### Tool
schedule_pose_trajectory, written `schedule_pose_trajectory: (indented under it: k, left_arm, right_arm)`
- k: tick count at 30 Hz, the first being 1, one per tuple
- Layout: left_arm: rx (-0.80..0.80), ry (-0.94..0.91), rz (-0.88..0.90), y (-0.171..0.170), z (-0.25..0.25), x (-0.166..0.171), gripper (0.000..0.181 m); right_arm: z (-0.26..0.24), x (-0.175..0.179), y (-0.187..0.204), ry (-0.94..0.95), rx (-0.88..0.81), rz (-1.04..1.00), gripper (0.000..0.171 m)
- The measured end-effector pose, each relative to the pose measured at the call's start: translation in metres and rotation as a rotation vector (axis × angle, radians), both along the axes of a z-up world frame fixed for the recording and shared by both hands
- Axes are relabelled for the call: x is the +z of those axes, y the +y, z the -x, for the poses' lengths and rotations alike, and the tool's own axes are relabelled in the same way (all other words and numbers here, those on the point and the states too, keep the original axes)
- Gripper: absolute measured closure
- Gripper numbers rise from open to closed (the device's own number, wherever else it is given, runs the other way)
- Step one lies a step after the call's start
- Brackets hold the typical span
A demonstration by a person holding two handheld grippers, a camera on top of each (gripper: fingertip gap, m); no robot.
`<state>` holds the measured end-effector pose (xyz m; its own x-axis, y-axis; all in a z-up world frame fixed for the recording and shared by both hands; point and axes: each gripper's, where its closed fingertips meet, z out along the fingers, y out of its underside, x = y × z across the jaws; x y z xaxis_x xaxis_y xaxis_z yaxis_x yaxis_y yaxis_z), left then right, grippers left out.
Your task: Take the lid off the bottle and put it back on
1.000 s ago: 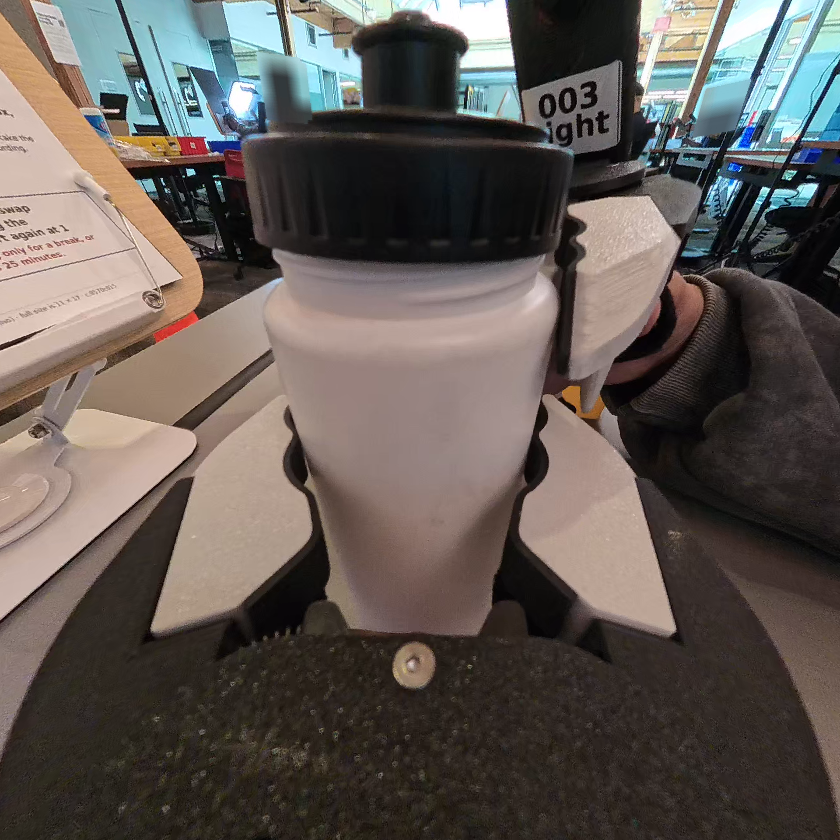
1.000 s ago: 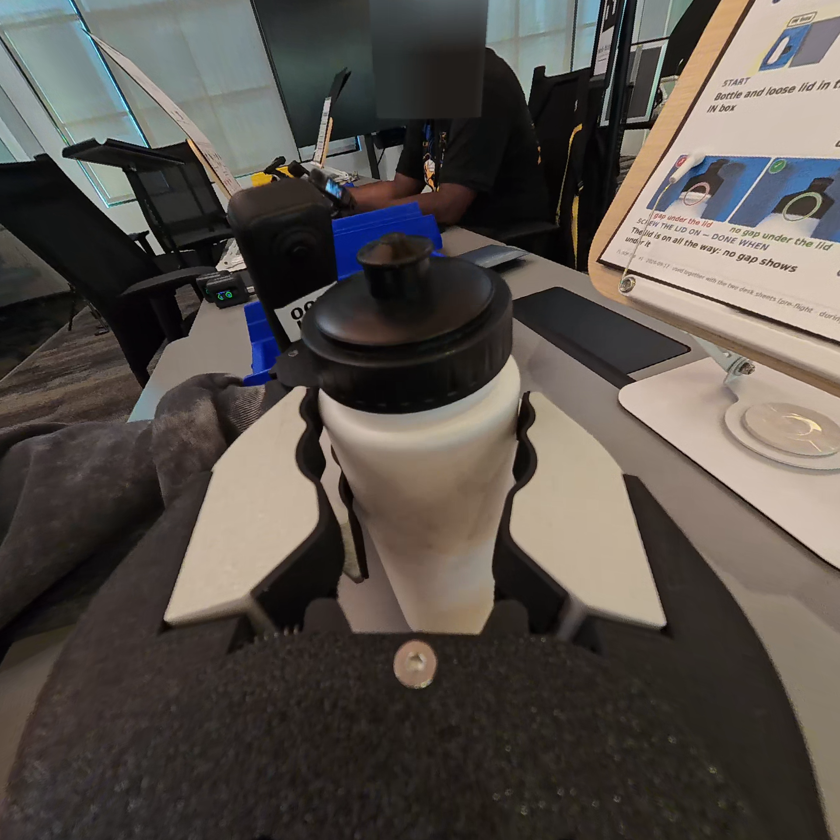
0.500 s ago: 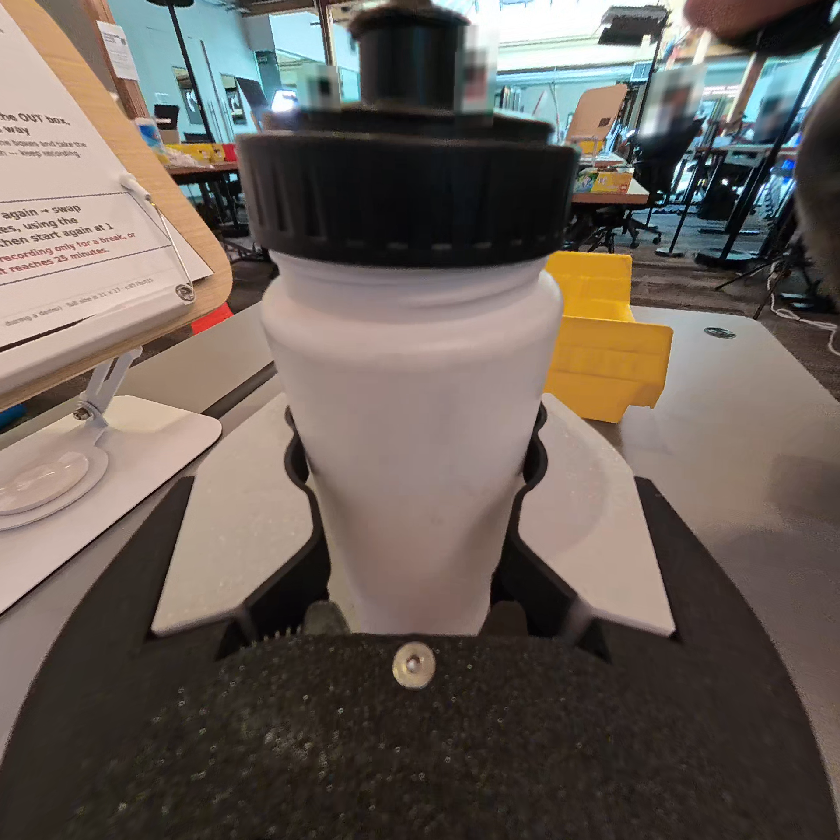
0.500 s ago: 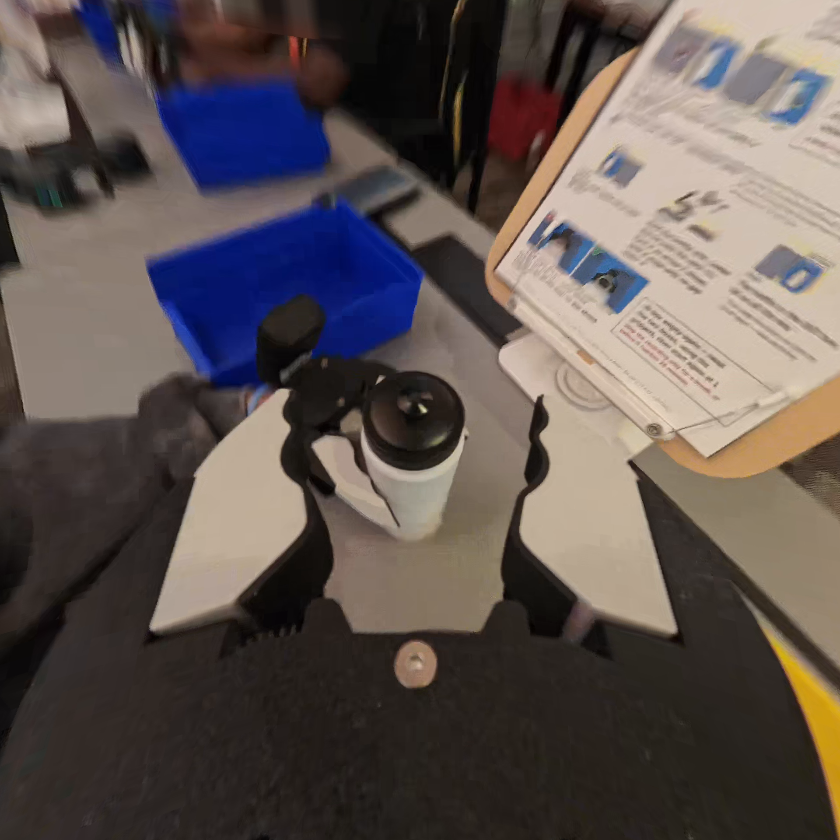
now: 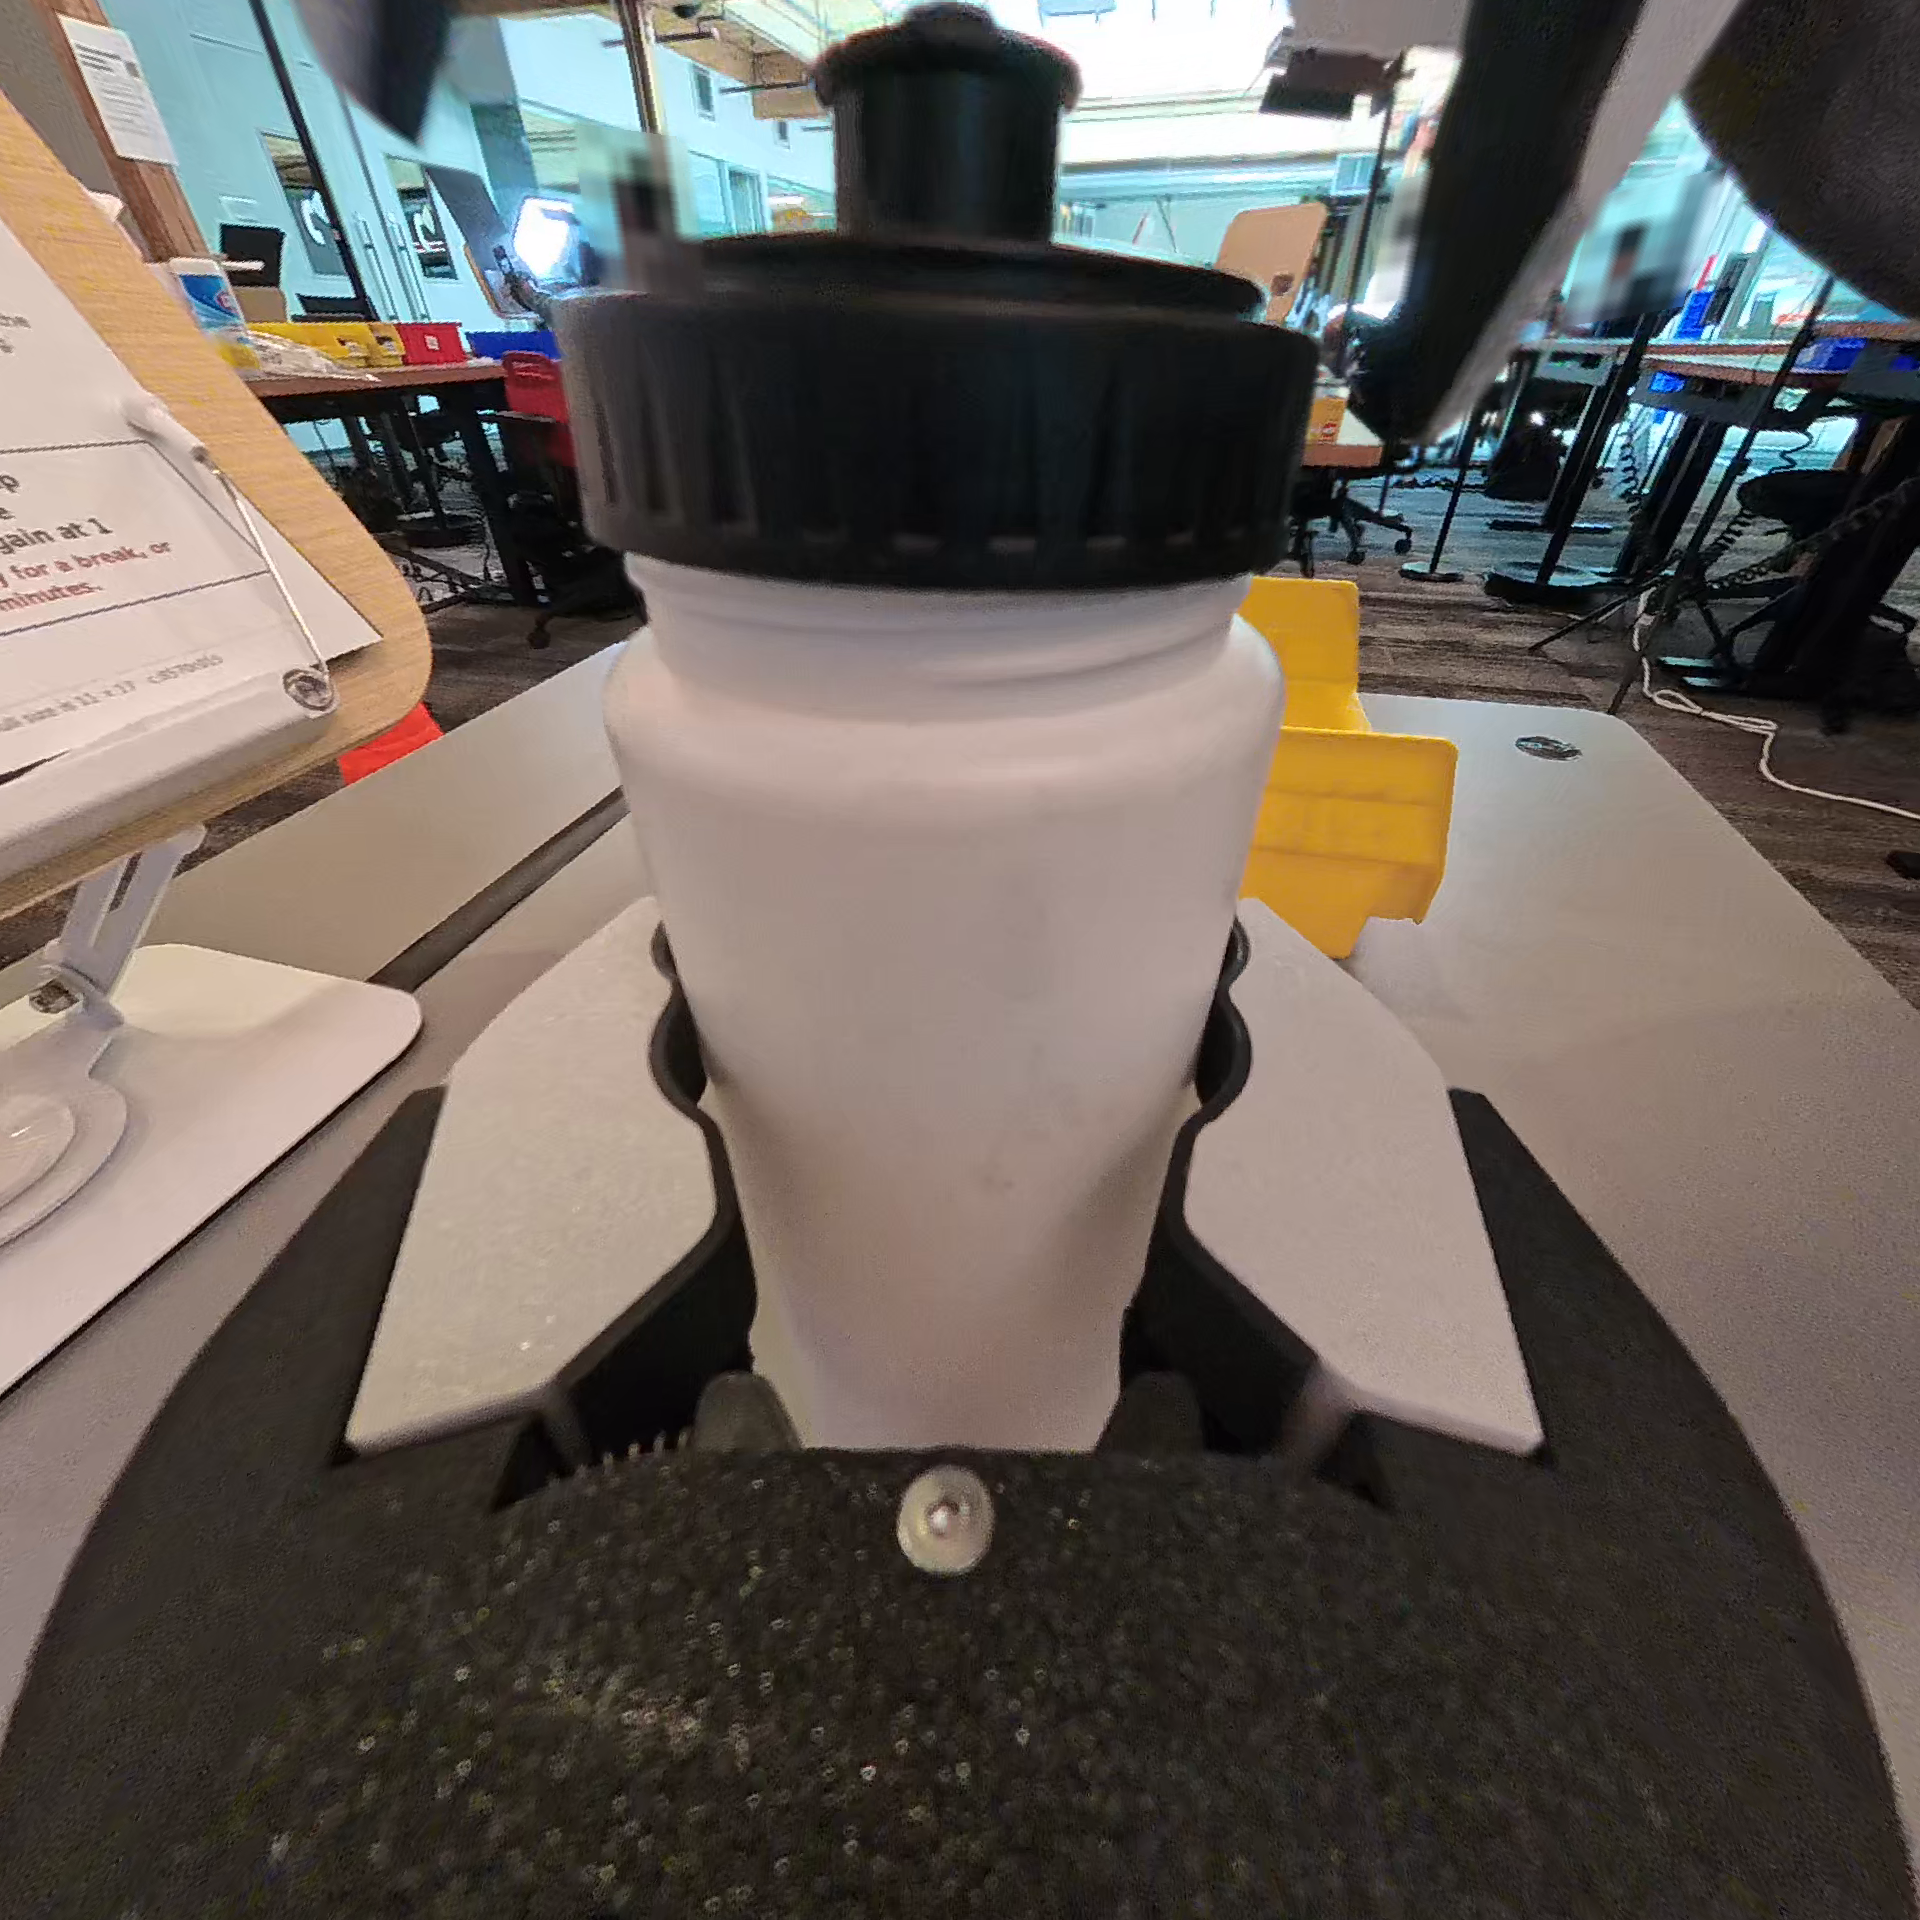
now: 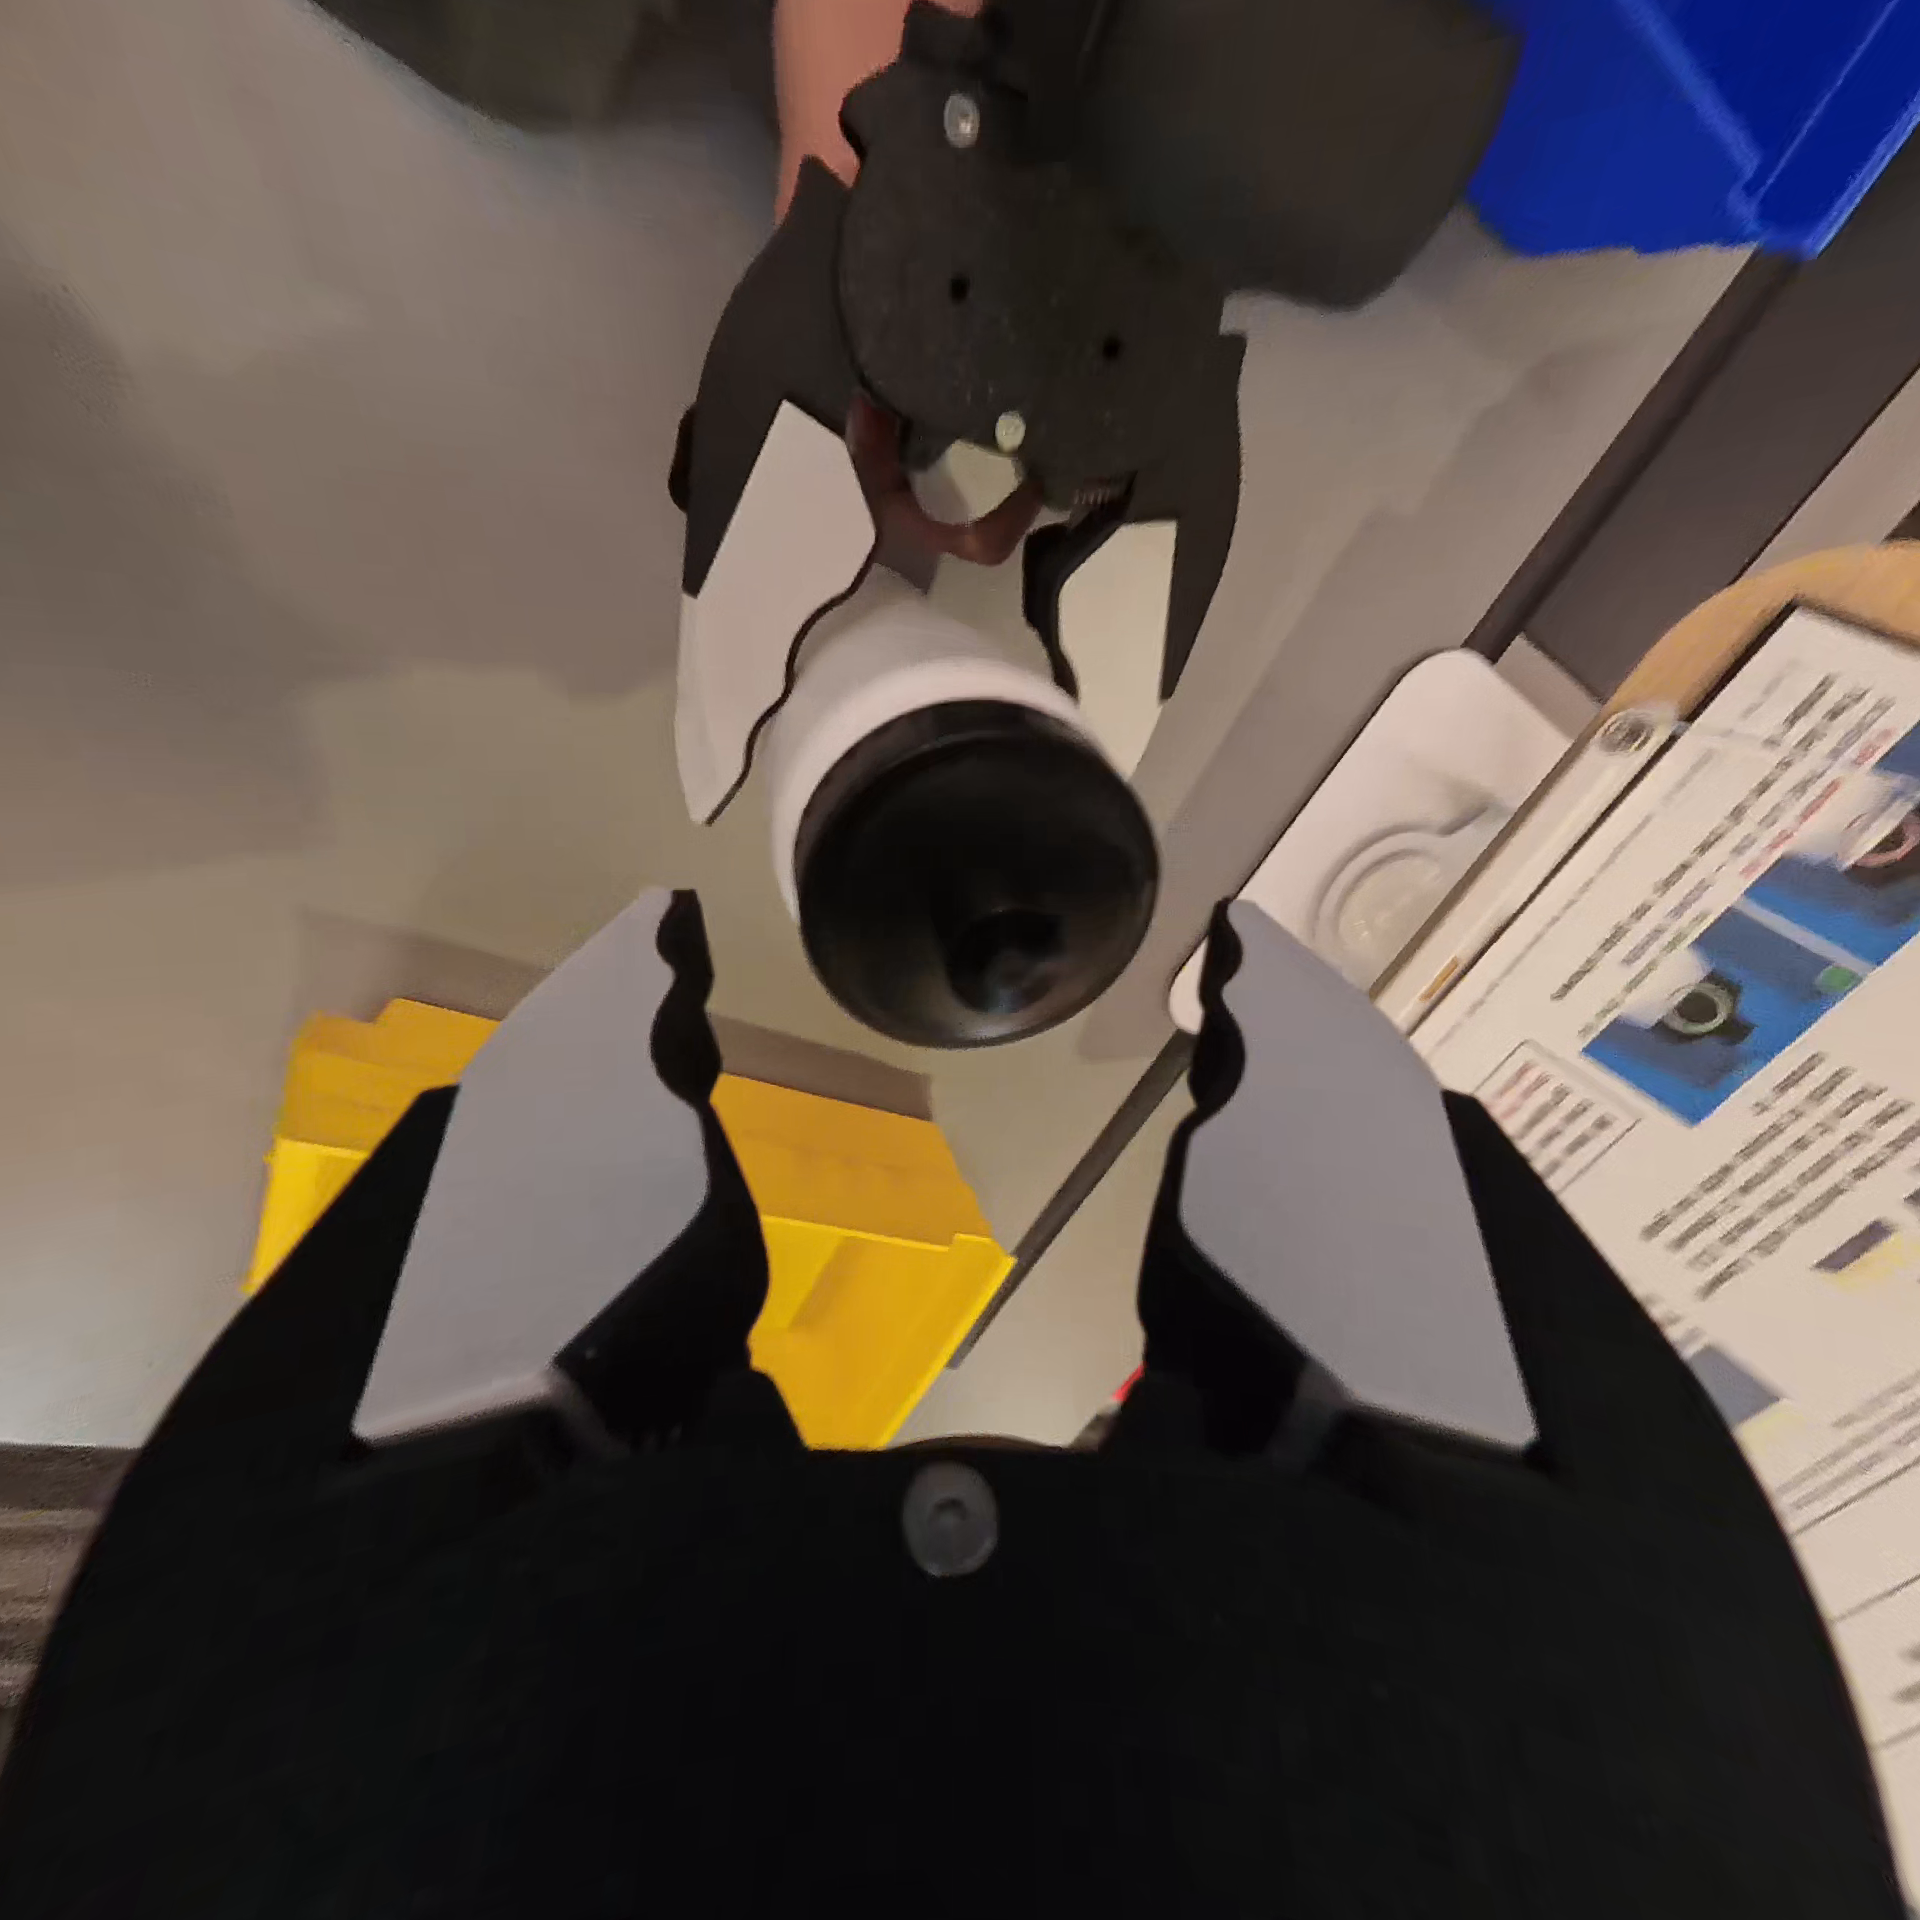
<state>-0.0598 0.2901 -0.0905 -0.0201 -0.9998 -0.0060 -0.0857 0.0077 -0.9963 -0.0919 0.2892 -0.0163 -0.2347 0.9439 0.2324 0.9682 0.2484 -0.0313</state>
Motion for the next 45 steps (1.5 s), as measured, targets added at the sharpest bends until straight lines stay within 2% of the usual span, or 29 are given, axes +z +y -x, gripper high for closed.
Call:
schedule_pose_trajectory:
  k: [6, 10, 14, 18, 23, 25, 29, 31, 34, 39, 45]
  left_arm:
    - [-0.026, 0.002, 0.009, -0.002, 0.001, 0.0, 0.087]
    - [-0.034, -0.001, 0.011, -0.002, 0.003, 0.0, 0.088]
    - [-0.049, 0.011, 0.011, -0.007, -0.001, -0.001, 0.088]
    - [-0.082, 0.02, 0.01, -0.012, -0.004, -0.002, 0.088]
    - [-0.073, 0.019, 0.011, -0.011, -0.005, -0.002, 0.088]
    - [-0.069, 0.029, 0.009, -0.011, -0.003, -0.002, 0.088]
    - [-0.055, 0.044, 0.003, -0.013, -0.008, -0.003, 0.088]
    - [-0.052, 0.044, 0.002, -0.013, -0.008, -0.003, 0.088]
    - [-0.045, 0.04, 0.005, -0.013, -0.007, -0.003, 0.088]
    - [-0.055, 0.024, 0.012, -0.014, -0.007, -0.002, 0.088]
    - [-0.051, 0.026, 0.013, -0.013, -0.006, -0.002, 0.088]
  right_arm:
    - [-0.005, -0.007, 0.006, -0.057, 0.088, 0.082, 0.099]
    - [0.001, -0.007, 0.005, 0.006, 0.161, 0.108, 0.102]
    - [-0.004, -0.008, 0.002, -0.013, 0.274, 0.088, 0.102]
    - [-0.009, -0.007, 0.0, -0.123, 0.42, 0.031, 0.102]
    - [-0.009, -0.006, 0.002, -0.235, 0.489, 0.022, 0.102]
    - [-0.007, -0.005, 0.002, -0.247, 0.473, 0.033, 0.103]
    - [-0.008, -0.006, -0.006, -0.277, 0.241, 0.153, 0.103]
    - [-0.009, -0.006, -0.006, -0.296, 0.196, 0.159, 0.103]
    - [-0.007, -0.006, -0.007, -0.224, 0.101, 0.174, 0.103]
    - [-0.012, -0.005, -0.005, -0.149, 0.153, 0.139, 0.103]
    - [-0.012, -0.002, -0.005, -0.086, 0.081, 0.158, 0.103]
